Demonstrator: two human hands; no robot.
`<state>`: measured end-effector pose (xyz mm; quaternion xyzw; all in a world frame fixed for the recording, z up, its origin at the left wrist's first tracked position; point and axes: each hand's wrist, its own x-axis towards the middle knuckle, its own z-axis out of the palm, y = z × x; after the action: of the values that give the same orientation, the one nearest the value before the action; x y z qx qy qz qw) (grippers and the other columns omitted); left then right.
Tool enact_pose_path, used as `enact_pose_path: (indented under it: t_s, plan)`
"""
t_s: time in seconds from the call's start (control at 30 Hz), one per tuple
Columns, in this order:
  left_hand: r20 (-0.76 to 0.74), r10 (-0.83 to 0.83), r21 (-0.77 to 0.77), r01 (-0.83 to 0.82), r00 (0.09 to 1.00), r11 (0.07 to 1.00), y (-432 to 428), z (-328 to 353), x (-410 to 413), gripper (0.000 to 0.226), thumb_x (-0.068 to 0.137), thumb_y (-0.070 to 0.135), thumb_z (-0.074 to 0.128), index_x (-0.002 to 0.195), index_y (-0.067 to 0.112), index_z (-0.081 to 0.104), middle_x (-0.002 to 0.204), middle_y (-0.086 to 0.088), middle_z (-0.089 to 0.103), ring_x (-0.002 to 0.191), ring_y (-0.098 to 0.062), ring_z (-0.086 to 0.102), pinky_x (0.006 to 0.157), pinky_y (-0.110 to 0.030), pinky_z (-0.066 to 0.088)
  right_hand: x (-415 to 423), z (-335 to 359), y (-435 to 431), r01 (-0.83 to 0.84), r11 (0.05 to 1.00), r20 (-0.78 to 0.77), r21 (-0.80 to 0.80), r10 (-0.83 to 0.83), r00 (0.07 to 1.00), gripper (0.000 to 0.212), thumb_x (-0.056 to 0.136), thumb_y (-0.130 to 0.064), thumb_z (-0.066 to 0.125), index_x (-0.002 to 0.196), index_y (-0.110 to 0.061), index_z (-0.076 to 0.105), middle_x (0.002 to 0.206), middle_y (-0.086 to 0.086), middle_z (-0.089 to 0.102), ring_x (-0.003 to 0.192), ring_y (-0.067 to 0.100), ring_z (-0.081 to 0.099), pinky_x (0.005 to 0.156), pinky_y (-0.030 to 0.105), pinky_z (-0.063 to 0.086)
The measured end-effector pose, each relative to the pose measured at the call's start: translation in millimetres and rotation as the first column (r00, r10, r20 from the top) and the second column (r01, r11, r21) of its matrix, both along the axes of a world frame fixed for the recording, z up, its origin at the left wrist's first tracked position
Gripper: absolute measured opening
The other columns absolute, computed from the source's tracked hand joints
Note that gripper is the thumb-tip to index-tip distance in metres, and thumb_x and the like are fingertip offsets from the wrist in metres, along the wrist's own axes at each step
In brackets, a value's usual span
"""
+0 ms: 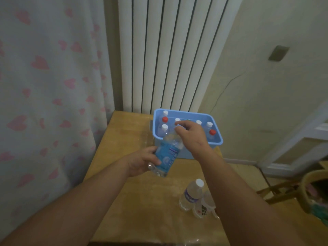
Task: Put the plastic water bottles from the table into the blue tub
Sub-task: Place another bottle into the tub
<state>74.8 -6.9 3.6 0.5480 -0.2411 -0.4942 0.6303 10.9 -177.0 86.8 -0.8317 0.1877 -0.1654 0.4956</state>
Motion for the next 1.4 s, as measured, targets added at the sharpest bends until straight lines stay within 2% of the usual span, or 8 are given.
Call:
enact_pose_path:
  t_s: [0.2, 0.37, 0.63, 0.9, 1.07, 1.2, 1.3, 1.4]
  plan:
    - [0.275, 0.258, 0.066, -0.286, 0.926, 0.956, -13.5, 0.6, -3.1, 0.079, 0.051, 0.011, 0.087, 0.121, 0.024, 0.052, 0.119, -0.004, 0.063, 0.107, -0.022, 0.064, 0.087, -0.041, 0.058, 0.4, -8.2, -10.5, -0.006, 1.0, -0.029, 0.017, 0.006, 1.0, 0.029, 0.086, -0.039, 0.061, 0.111, -0.023, 0.065, 0.105, -0.004, 0.066, 0.096, 0.014, 0.062, 0.08, 0.031, 0.052]
    - [0.495, 0.287, 0.106, -0.385, 0.82, 0.917, -22.3, 0.2, -7.4, 0.084, 0.053, 0.016, 0.093, 0.118, 0.035, 0.043, 0.122, 0.003, 0.053, 0.111, -0.017, 0.059, 0.083, -0.037, 0.06, 1.4, -6.9, -13.3, 0.069, 0.987, -0.075, -0.145, -0.081, 0.994, 0.033, 0.084, -0.045, 0.063, 0.092, -0.013, 0.068, 0.083, 0.002, 0.068, 0.077, 0.019, 0.064, 0.062, 0.034, 0.051]
    - [0.094, 0.125, 0.062, -0.131, 0.988, 0.989, -15.5, 1.7, -3.8, 0.064, 0.067, 0.009, 0.074, 0.126, 0.021, 0.053, 0.12, -0.011, 0.065, 0.103, -0.027, 0.067, 0.076, -0.037, 0.058, 4.0, -4.9, -20.5, -0.049, 0.998, 0.044, 0.035, 0.048, 0.998, 0.03, 0.09, -0.031, 0.061, 0.116, -0.017, 0.066, 0.105, -0.002, 0.069, 0.096, 0.012, 0.065, 0.077, 0.025, 0.053]
    - [0.085, 0.195, 0.019, -0.198, 0.977, 0.98, -24.2, -2.2, -1.6, 0.058, 0.065, 0.008, 0.078, 0.119, 0.016, 0.059, 0.113, -0.011, 0.069, 0.1, -0.025, 0.07, 0.075, -0.035, 0.058, 19.9, -16.8, -37.0, 0.002, 0.993, -0.004, 0.12, -0.002, 1.0, 0.034, 0.088, -0.038, 0.064, 0.117, -0.02, 0.063, 0.108, -0.001, 0.067, 0.099, 0.016, 0.066, 0.08, 0.032, 0.056]
    - [0.155, 0.238, 0.04, -0.246, 0.959, 0.968, -36.4, 0.6, 8.0, 0.053, 0.074, 0.008, 0.08, 0.121, 0.021, 0.057, 0.117, -0.009, 0.067, 0.105, -0.025, 0.068, 0.078, -0.037, 0.058, 33.1, -11.0, -48.1, 0.014, 1.0, -0.035, 0.028, -0.013, 0.999, 0.034, 0.087, -0.043, 0.062, 0.116, -0.025, 0.064, 0.103, -0.002, 0.069, 0.093, 0.015, 0.067, 0.079, 0.035, 0.057]
    - [0.165, 0.32, 0.04, -0.331, 0.933, 0.943, -60.0, 10.9, 27.1, 0.036, 0.089, 0.04, 0.059, 0.122, 0.025, 0.06, 0.117, -0.002, 0.07, 0.105, -0.018, 0.068, 0.082, -0.035, 0.055, 52.1, 5.8, -66.1, -0.03, 0.996, -0.046, -0.081, 0.026, 0.999, 0.032, 0.087, -0.041, 0.062, 0.117, -0.029, 0.062, 0.102, 0.0, 0.066, 0.089, 0.016, 0.065, 0.077, 0.034, 0.055]
    - [0.202, 0.367, 0.06, -0.385, 0.908, 0.921, -85.7, 23.3, 51.6, 0.039, 0.097, 0.05, 0.047, 0.125, 0.028, 0.061, 0.125, 0.003, 0.067, 0.115, -0.016, 0.063, 0.1, -0.04, 0.048, 71.6, 18.1, -85.0, -0.065, 0.984, -0.034, -0.168, 0.06, 0.998, 0.031, 0.086, -0.038, 0.064, 0.117, -0.033, 0.061, 0.101, -0.005, 0.063, 0.09, 0.014, 0.062, 0.081, 0.039, 0.055]
    - [0.31, 0.384, 0.048, -0.417, 0.87, 0.907, -116.4, 41.6, 77.9, 0.035, 0.101, 0.027, 0.049, 0.135, 0.023, 0.053, 0.134, 0.005, 0.058, 0.121, -0.014, 0.054, 0.099, -0.03, 0.047, 90.4, 26.5, -106.5, -0.06, 0.966, -0.013, -0.253, 0.059, 0.998, 0.03, 0.086, -0.035, 0.064, 0.117, -0.035, 0.06, 0.105, -0.007, 0.063, 0.091, 0.013, 0.059, 0.083, 0.037, 0.053]
